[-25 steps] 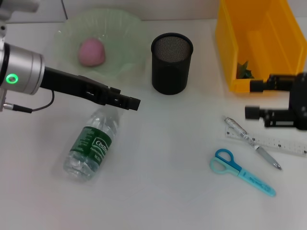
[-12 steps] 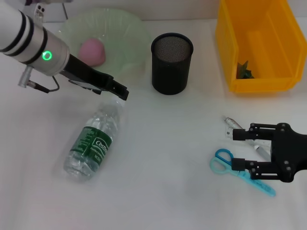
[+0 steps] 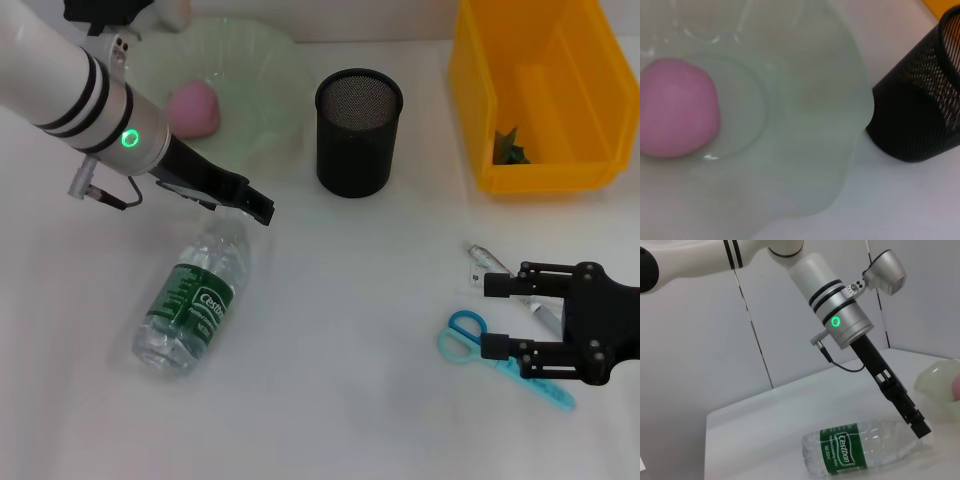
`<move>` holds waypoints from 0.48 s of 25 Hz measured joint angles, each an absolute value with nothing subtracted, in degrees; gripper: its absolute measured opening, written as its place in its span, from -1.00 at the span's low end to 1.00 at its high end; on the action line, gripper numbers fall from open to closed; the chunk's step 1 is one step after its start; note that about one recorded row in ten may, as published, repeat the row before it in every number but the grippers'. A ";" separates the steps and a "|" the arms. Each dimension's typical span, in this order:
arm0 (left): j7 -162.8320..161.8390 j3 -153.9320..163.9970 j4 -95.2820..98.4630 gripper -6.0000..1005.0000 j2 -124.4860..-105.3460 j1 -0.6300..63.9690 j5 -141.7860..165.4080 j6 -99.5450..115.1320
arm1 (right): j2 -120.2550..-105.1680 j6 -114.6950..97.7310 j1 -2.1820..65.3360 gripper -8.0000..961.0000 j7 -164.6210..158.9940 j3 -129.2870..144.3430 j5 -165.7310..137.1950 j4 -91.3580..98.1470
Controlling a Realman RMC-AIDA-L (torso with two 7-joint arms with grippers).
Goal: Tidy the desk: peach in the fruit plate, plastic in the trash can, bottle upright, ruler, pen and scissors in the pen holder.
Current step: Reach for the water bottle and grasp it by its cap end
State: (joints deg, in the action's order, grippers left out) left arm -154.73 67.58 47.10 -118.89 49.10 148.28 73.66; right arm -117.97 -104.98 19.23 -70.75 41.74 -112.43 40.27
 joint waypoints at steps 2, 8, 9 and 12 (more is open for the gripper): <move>-154.76 68.26 46.36 0.67 -118.91 49.29 148.36 73.20 | -118.01 -104.99 19.31 0.48 -70.75 41.75 -112.41 40.22; -154.78 68.86 46.19 0.66 -118.96 49.34 148.38 72.98 | -118.08 -104.98 19.45 0.48 -70.72 41.59 -112.41 40.03; -155.03 69.56 46.17 0.65 -118.99 49.36 148.46 72.96 | -118.07 -104.98 19.49 0.48 -70.72 41.48 -112.41 39.92; -155.14 70.02 46.15 0.65 -119.00 49.37 148.55 72.90 | -117.80 -104.84 19.61 0.47 -70.71 41.12 -112.41 39.16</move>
State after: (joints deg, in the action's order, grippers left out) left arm -155.14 70.02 46.15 -119.00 49.37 148.55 72.90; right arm -117.80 -104.84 19.61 -70.71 41.12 -112.41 39.16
